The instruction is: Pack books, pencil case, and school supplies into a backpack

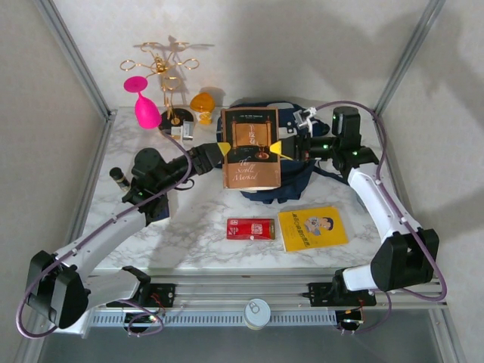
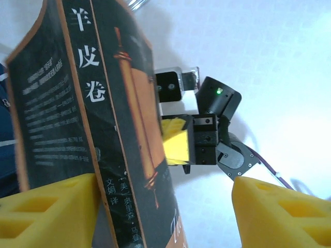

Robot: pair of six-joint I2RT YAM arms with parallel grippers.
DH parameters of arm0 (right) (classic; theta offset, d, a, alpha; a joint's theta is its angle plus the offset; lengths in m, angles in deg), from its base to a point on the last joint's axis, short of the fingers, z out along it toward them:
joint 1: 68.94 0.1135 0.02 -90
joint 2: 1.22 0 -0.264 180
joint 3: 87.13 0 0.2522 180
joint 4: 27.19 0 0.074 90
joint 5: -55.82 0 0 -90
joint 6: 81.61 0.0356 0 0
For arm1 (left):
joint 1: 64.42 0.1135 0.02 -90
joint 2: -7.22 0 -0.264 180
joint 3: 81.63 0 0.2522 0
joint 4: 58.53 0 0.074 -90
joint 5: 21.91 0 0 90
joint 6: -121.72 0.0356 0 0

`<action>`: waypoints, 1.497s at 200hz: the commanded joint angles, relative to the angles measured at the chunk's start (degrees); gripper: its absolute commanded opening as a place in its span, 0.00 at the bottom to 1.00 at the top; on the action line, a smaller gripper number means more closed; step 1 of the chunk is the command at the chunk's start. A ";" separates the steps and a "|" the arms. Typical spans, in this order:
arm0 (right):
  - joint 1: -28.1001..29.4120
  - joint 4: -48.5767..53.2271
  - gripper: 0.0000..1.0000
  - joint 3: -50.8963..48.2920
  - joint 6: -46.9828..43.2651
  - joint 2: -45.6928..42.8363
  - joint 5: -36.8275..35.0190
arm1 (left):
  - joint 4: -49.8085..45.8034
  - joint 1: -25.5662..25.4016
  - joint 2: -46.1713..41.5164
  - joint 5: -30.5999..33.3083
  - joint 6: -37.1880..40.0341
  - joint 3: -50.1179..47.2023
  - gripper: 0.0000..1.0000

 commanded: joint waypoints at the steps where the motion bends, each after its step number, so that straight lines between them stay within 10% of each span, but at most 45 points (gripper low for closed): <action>1: 0.94 -0.36 0.00 1.48 -1.03 1.01 -1.08 | 3.70 -3.19 0.44 -1.76 -0.85 1.96 0.64; 114: 1.79 3.92 0.00 2.43 -4.66 0.50 -3.99 | -12.42 -3.45 5.14 4.47 3.05 6.96 0.27; 188: -2.59 9.58 0.87 -1.66 -3.36 -1.68 -10.98 | -1.28 -3.18 8.43 1.73 -4.06 9.45 0.00; 258: -2.44 -15.24 0.99 -10.88 14.86 -5.13 0.00 | 18.06 -4.39 13.51 -1.26 -16.37 10.68 0.00; 299: -1.21 -46.79 0.99 -16.29 39.59 -6.11 3.05 | 9.07 -5.12 14.24 0.91 -11.75 11.87 0.00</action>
